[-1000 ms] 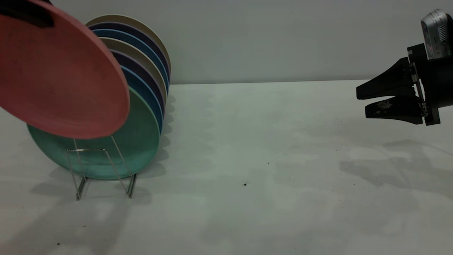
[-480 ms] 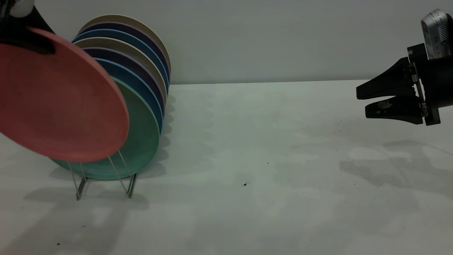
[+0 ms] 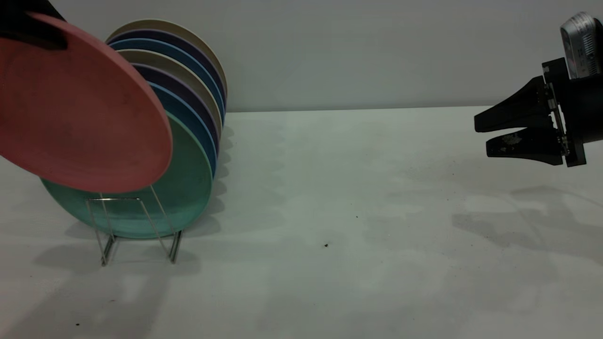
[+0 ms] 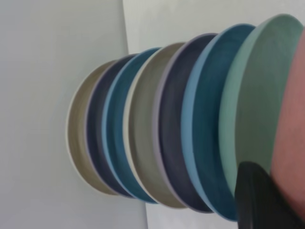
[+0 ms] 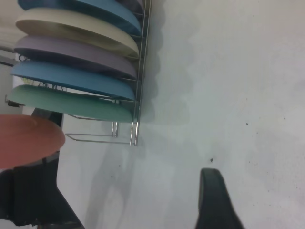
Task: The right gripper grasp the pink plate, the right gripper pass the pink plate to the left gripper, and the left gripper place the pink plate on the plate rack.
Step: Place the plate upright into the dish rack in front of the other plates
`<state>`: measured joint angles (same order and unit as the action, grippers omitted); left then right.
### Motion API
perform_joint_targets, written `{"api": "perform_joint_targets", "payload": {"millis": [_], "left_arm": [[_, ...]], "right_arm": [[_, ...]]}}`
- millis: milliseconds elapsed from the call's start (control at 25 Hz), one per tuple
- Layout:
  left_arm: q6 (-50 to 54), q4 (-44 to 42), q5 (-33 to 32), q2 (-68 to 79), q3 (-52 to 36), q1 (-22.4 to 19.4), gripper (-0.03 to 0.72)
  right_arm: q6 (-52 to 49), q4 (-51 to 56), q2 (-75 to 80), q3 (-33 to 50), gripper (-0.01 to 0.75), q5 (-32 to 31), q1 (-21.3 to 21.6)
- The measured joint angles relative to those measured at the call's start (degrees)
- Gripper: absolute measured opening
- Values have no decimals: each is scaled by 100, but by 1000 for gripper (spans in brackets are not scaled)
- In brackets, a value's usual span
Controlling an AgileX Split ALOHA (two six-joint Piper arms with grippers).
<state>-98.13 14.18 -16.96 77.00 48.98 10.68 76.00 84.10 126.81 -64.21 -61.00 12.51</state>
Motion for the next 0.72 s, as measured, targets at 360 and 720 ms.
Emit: {"api": "perform_joint_targets", "payload": {"millis": [360,720], "left_arm": [[22,10,-2,188,0,0,88],[37,19,264,140,0,19,88]], "right_arm": [[0,1,0,0,475,0,0],[0,1,0,0,475,0,0]]}}
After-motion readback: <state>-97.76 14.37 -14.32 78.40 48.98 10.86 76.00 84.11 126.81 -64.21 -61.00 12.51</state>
